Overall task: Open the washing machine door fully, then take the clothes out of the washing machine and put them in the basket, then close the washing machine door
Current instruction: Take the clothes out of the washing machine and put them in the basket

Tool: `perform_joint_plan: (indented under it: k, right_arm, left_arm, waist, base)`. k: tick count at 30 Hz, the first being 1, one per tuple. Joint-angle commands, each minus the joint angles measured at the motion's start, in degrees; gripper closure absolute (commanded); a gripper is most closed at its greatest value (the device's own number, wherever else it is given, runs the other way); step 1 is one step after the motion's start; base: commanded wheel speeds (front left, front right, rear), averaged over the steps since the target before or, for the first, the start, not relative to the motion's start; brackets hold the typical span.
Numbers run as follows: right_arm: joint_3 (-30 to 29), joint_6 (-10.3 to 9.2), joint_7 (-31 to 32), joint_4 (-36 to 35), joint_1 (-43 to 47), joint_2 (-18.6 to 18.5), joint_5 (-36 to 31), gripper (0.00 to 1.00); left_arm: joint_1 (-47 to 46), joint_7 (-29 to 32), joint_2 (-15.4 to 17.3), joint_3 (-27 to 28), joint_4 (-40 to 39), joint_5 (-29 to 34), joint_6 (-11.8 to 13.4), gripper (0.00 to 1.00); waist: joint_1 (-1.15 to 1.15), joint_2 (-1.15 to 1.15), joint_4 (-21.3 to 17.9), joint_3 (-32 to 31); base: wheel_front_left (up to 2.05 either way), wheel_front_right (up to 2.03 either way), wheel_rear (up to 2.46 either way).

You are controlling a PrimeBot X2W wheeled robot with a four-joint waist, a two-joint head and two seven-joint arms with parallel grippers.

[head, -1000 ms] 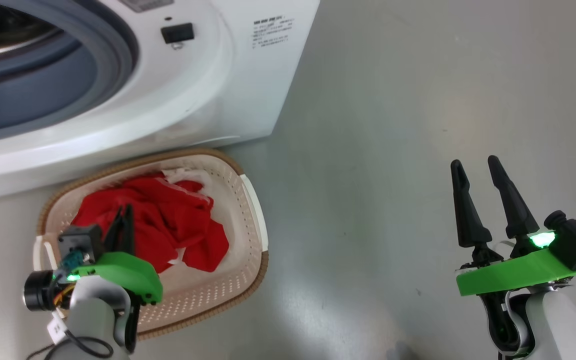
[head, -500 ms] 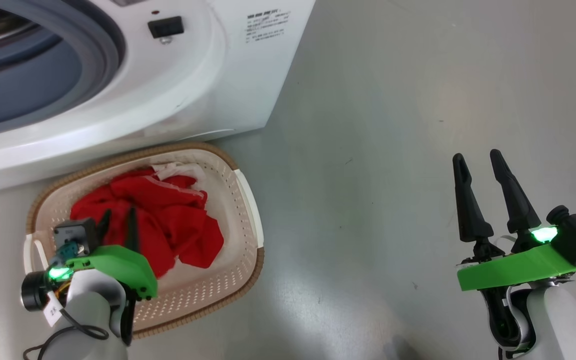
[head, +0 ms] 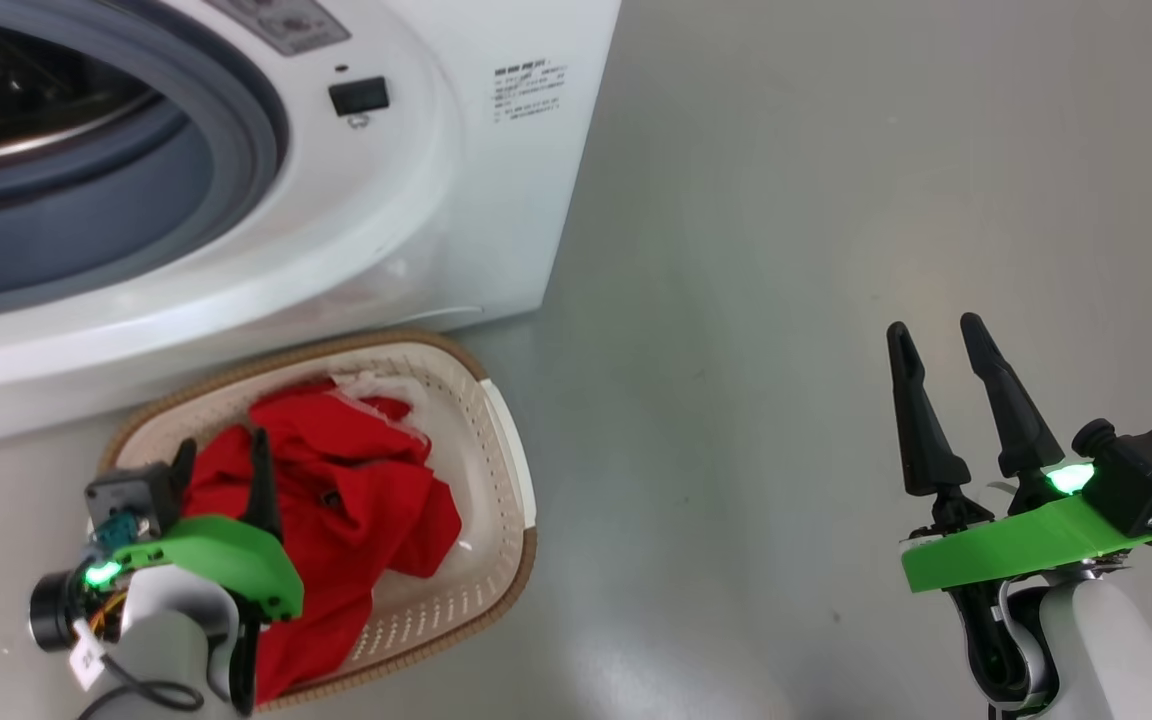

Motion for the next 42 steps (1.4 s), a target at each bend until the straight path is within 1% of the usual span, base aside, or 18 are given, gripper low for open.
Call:
perform_joint_plan:
  k: [1,8,13,21,34,42]
  right_arm:
    - [0.99,0.36,-0.37,-1.02,1.4,-0.01,0.11,0.0]
    - [1.16,0.36,-0.37,-0.18,3.04,-0.38,-0.46,0.0]
    - [1.81,0.36,-0.37,0.43,4.66,-1.12,-0.64,0.0]
    - [2.37,0.36,-0.37,1.0,6.91,-1.89,-0.75,0.0]
    - [2.2,0.36,-0.37,1.78,11.28,-2.45,-0.93,0.0]
    - [1.8,0.36,-0.37,1.64,13.11,-2.79,-0.9,0.0]
  left_arm:
    - [2.68,-0.27,1.23,1.68,-1.84,-0.26,-0.65,0.0]
    - [6.49,-0.27,1.17,2.44,-6.54,-1.02,-1.45,0.0]
    - [9.71,-0.27,1.16,1.51,-10.35,-2.6,-1.86,0.0]
    - [14.16,-0.27,1.16,0.59,-15.88,-4.11,-2.07,0.0]
    - [22.17,-0.27,1.15,-0.32,-26.31,-5.33,-2.19,0.0]
    - [25.73,-0.27,1.15,-0.58,-33.06,-5.22,-1.88,0.0]
  waist:
    - [0.0,0.0,0.09,-2.41]
    - [0.0,0.0,0.6,-7.71]
    - [0.0,0.0,1.22,-11.56]
    - [0.0,0.0,2.0,-16.01]
    - [0.0,0.0,3.0,-22.94]
    - [0.0,0.0,3.25,-24.89]
  base:
    - [0.0,0.0,0.0]
    - [0.0,0.0,0.0]
    - [0.0,0.0,0.0]
    - [0.0,0.0,0.0]
    - [0.0,0.0,0.0]
    - [0.0,0.0,0.0]
